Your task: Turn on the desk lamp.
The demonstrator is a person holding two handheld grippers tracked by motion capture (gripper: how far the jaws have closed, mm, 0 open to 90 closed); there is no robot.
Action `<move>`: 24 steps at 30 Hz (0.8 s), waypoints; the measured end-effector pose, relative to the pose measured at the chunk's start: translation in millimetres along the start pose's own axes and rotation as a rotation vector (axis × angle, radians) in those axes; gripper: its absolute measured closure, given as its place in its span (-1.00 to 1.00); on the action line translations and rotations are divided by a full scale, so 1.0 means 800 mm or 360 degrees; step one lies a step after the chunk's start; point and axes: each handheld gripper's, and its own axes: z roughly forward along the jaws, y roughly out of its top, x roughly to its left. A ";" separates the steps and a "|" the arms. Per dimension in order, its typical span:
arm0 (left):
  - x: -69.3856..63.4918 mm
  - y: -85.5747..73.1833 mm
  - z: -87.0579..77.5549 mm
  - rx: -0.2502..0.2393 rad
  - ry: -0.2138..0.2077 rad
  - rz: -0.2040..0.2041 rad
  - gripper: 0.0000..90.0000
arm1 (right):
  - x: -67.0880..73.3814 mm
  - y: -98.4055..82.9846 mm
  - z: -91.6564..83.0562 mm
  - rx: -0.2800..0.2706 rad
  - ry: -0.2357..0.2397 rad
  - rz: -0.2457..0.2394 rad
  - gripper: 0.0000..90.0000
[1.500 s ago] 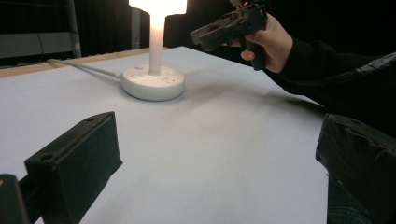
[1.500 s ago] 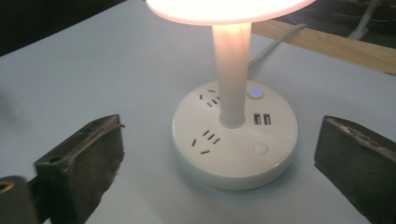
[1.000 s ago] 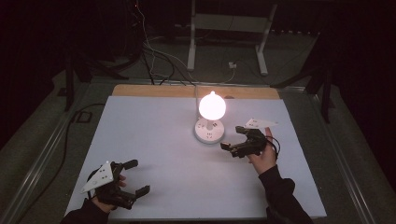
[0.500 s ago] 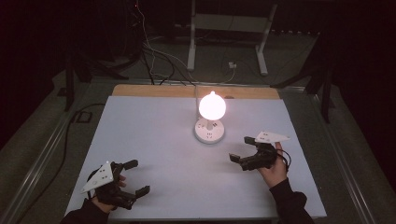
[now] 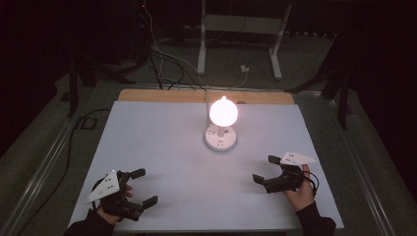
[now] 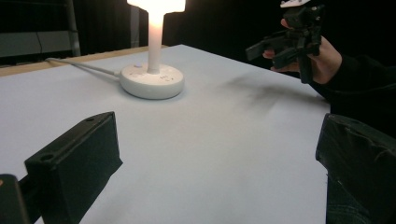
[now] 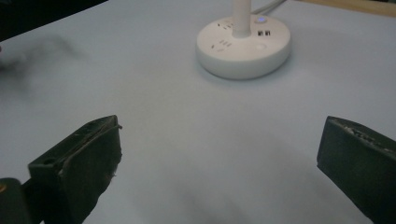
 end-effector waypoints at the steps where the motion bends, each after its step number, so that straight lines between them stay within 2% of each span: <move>1: 0.000 0.000 0.000 0.0006 0.0000 0.0004 -0.99 | -0.001 -0.004 -0.003 0.0008 -0.0015 0.0005 -1.00; 10: 0.000 0.000 0.000 0.0007 0.0000 0.0005 -0.99 | -0.009 -0.037 -0.020 0.0041 -0.0060 0.0085 -1.00; 15: -0.001 0.000 0.000 0.0010 -0.0002 0.0007 -0.99 | -0.012 -0.053 -0.031 0.0069 -0.0118 0.0116 -1.00; 17: -0.001 0.000 0.000 0.0010 0.0000 0.0007 -0.99 | -0.012 -0.059 -0.034 0.0077 -0.0153 0.0117 -1.00; 21: -0.001 0.000 0.001 0.0014 0.0000 0.0006 -0.99 | -0.013 -0.066 -0.035 0.0120 -0.0156 0.0126 -1.00; 24: -0.001 0.000 0.001 0.0012 0.0003 0.0006 -0.99 | -0.012 -0.066 -0.032 0.0122 -0.0170 0.0104 -1.00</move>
